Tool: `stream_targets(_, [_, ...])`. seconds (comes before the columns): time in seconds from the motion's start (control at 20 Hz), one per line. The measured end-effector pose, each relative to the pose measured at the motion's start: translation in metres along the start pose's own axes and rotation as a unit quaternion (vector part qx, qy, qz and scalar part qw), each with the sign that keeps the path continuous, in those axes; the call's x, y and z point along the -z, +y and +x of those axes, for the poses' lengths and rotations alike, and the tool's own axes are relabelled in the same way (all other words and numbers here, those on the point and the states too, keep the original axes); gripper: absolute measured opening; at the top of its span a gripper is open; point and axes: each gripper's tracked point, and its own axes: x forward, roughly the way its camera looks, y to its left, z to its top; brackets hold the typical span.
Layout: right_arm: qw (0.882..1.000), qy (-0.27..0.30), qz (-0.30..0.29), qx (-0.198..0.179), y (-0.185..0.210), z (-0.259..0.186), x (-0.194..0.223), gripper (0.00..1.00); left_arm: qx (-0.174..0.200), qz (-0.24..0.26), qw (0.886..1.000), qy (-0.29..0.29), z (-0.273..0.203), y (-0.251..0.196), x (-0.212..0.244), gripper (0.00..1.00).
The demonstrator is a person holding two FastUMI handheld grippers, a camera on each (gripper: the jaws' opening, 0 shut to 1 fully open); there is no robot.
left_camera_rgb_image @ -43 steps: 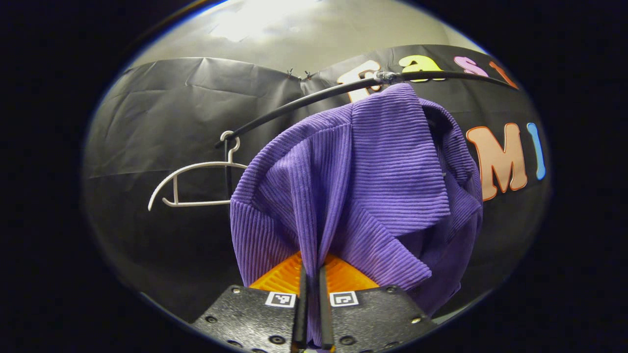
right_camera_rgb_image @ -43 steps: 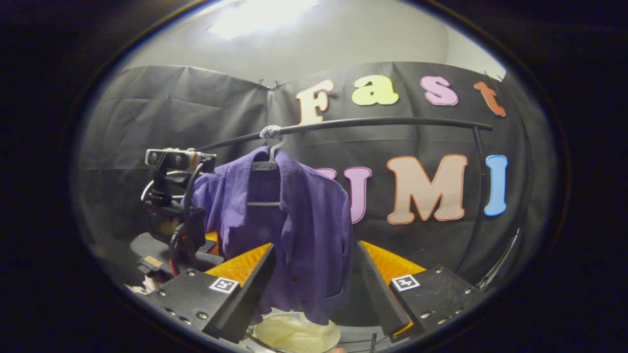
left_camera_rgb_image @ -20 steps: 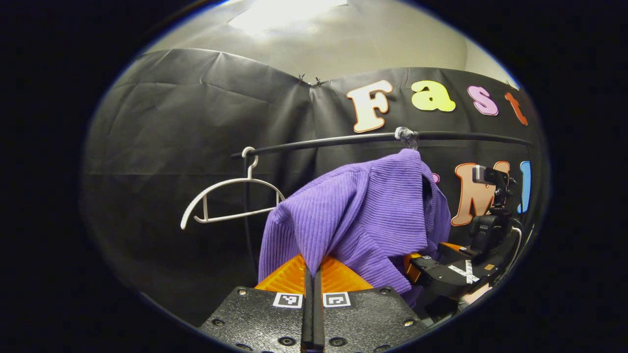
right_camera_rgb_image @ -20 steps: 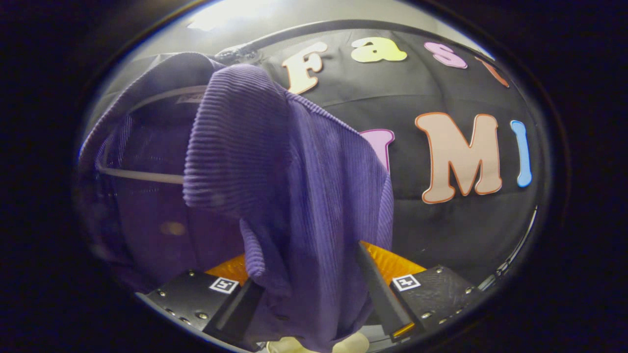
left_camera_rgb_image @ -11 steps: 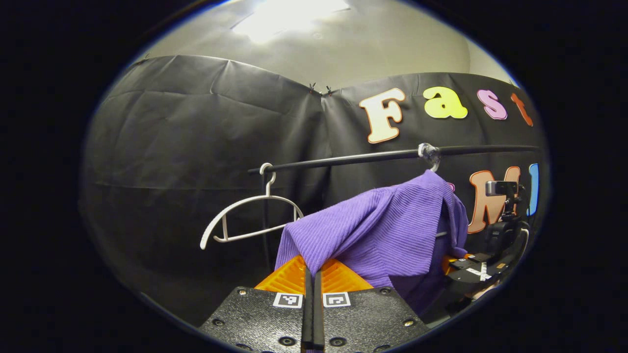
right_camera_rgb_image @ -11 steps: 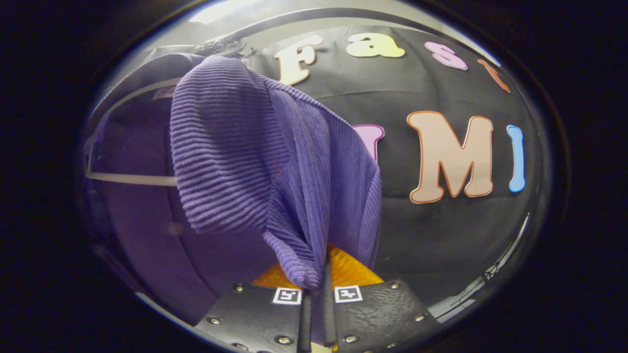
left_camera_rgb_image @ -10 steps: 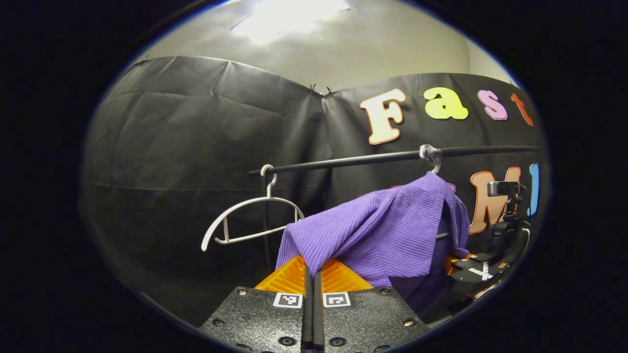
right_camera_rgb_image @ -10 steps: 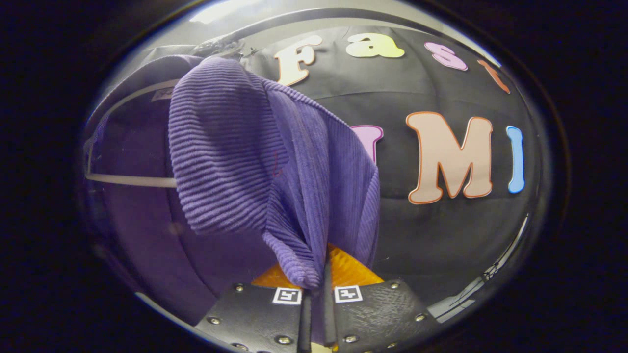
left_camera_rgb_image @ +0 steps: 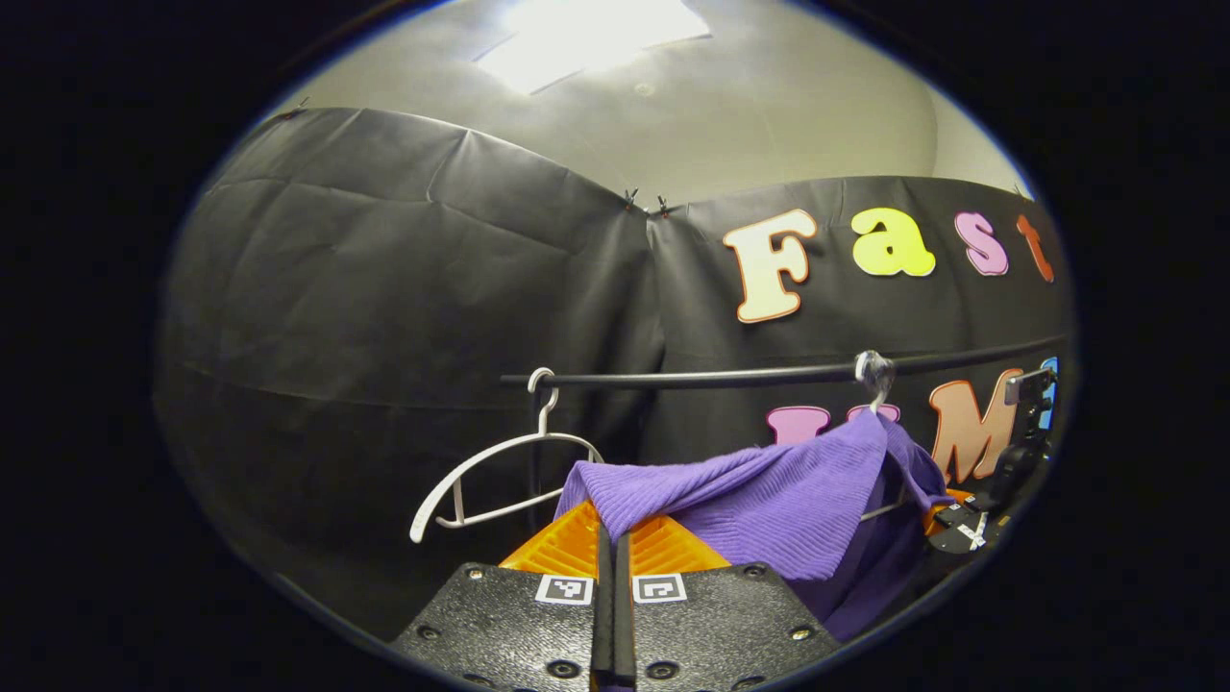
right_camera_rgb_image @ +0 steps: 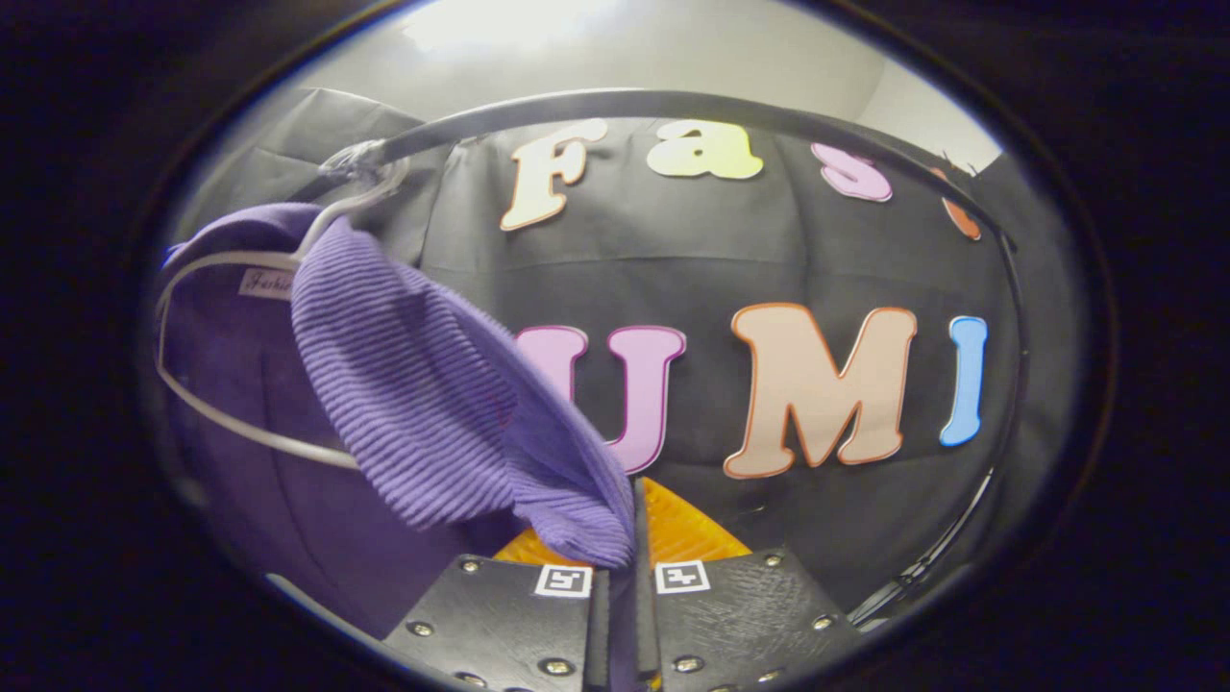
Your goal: Grasp the clothes on the hanger with both hands and then place them into the laundry hamper below.
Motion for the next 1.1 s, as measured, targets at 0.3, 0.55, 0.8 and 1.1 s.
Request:
stream_targets(0.3, [0.999,-0.034,-0.011,0.012,-0.012,0.015,-0.027,0.10,0.011,-0.005,1.000,-0.009,0.023,0.011,-0.015,0.01])
stream_targets(0.55, [0.999,-0.048,0.005,0.016,-0.019,0.025,-0.041,0.10,0.029,-0.018,0.999,-0.007,0.041,0.014,-0.022,0.01])
stream_targets(0.8, [0.998,-0.062,0.016,0.015,-0.021,0.033,-0.053,0.10,0.044,-0.030,0.999,-0.001,0.061,0.018,-0.024,0.03])
stream_targets(1.1, [0.997,-0.076,0.022,0.009,-0.020,0.041,-0.062,0.10,0.073,-0.054,0.996,0.019,0.081,0.021,-0.023,0.01])
